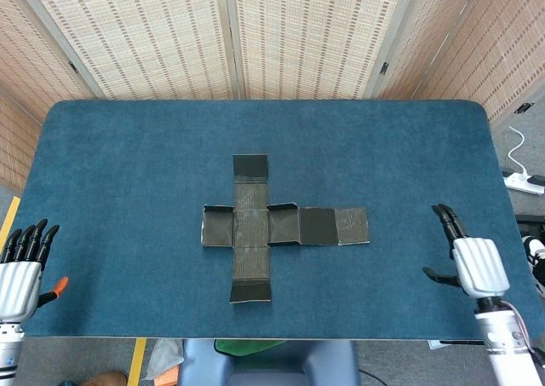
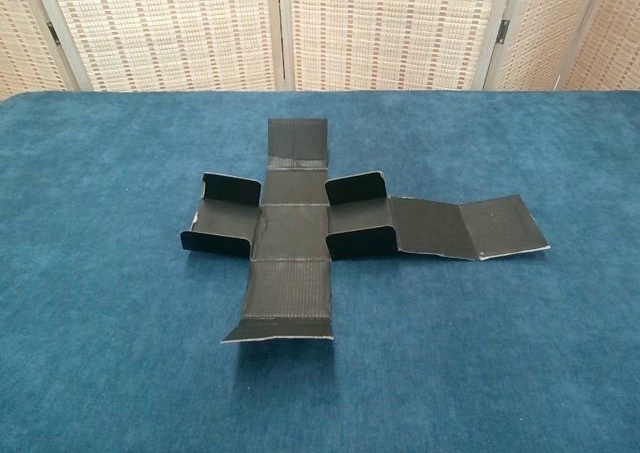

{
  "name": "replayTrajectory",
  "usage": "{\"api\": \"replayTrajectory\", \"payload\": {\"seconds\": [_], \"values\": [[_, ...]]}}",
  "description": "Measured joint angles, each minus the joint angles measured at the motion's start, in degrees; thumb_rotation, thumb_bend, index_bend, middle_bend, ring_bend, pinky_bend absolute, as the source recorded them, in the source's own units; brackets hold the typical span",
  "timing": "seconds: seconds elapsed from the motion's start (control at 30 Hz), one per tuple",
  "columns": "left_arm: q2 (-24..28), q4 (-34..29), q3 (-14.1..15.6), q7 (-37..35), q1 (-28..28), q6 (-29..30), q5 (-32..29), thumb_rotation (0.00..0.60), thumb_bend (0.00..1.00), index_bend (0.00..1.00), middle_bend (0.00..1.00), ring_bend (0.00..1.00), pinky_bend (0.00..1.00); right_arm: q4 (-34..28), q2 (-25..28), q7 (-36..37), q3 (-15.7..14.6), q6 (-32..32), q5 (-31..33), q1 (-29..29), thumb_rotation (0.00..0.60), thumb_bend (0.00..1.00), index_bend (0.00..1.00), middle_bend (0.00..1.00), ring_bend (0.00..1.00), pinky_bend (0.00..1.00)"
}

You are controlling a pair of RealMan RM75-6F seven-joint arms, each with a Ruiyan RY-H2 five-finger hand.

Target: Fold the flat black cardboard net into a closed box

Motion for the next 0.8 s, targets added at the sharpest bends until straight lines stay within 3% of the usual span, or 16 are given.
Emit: {"api": "replayTrajectory", "payload": {"seconds": [0.2, 0.4, 0.8], "values": [[-0.1, 0.8, 0.4, -1.4, 0.0, 0.0, 0.7, 0.6, 0.24, 0.0, 0.0, 0.0, 0.02, -3.9, -1.9, -1.9, 3.2, -11.3, 9.0, 7.9, 0.6, 0.0, 0.0, 0.02, 0.69, 1.0], [-0.1, 1.6, 0.7, -2.2, 0.0, -0.6, 0.5, 0.6, 0.24, 0.0, 0.0, 0.0, 0.02, -3.6, -5.9, -6.4, 5.5, -18.7, 21.2, 15.8, 0.6, 0.0, 0.0, 0.0, 0.69, 1.0], [0.0, 2.0, 1.4, -3.3, -0.1, -1.7, 0.9, 0.6, 0.24, 0.0, 0.0, 0.0, 0.02, 5.2, -17.3, -21.6, 7.1, -23.6, 49.1, 33.9, 0.6, 0.02, 0.0, 0.0, 0.69, 1.0]]}}
